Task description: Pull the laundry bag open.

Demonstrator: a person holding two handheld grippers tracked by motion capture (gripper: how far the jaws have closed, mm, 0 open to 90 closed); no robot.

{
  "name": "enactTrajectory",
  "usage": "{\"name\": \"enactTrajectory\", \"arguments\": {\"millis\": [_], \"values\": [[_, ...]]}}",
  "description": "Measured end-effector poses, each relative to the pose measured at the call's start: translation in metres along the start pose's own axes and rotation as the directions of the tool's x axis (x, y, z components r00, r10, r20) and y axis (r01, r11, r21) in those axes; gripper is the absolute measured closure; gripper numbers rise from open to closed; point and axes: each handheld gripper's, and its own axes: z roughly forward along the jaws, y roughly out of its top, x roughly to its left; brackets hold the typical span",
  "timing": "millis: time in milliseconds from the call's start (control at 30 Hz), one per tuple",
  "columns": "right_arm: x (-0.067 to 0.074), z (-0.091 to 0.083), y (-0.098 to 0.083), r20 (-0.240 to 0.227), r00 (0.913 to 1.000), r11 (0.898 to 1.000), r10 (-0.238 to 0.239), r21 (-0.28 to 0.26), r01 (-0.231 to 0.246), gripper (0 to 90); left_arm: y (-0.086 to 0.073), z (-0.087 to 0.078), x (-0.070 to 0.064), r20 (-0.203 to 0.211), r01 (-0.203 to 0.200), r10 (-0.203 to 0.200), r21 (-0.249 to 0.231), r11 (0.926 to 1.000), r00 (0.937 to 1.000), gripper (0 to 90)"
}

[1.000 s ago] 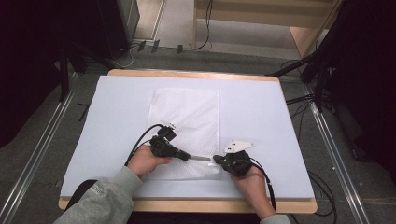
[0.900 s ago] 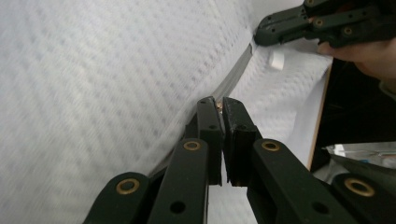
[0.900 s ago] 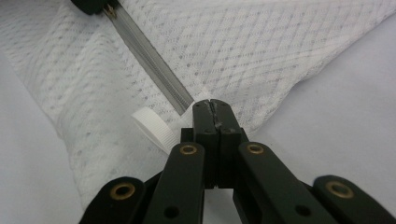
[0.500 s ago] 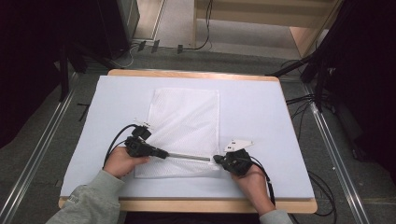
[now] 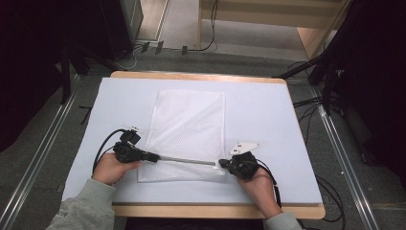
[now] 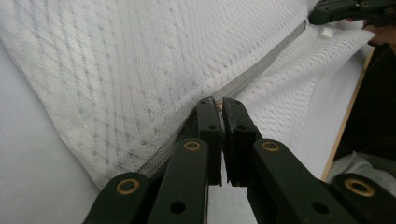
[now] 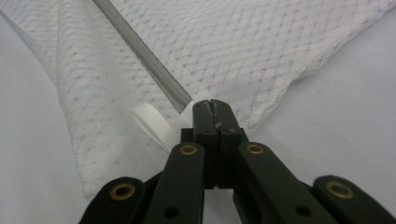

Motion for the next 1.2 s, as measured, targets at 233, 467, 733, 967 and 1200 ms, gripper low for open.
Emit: {"name": "enactTrajectory", "arguments": {"millis": [233, 467, 733, 967, 1200], "values": [[-0.002, 0.0, 0.001, -0.015, 0.9997, 1.0, -0.017, 0.006, 0.017, 90.0, -0.006, -0.01, 0.007, -0.024, 0.017, -0.017, -0.009, 0.9998, 0.9996, 88.7], [-0.004, 0.001, 0.002, -0.03, 0.9995, 1.0, -0.012, 0.011, 0.012, 90.0, -0.018, -0.024, 0.016, -0.018, 0.038, -0.038, -0.018, 0.9991, 0.9991, 88.7], [-0.004, 0.001, 0.004, -0.03, 0.9995, 1.0, -0.01, 0.023, 0.01, 90.0, -0.024, -0.036, 0.017, -0.092, 0.042, -0.046, -0.049, 0.9979, 0.9947, 88.7], [-0.004, 0.001, 0.004, -0.035, 0.9994, 1.0, -0.001, 0.031, 0.002, 90.0, -0.031, -0.043, 0.03, -0.106, 0.085, -0.091, -0.063, 0.9944, 0.9902, 88.6], [-0.008, -0.002, 0.01, -0.061, 0.9976, 0.999, 0.033, 0.044, -0.03, 90.0, -0.033, -0.033, 0.021, -0.072, 0.037, -0.041, -0.055, 0.9978, 0.9966, 86.6]]}}
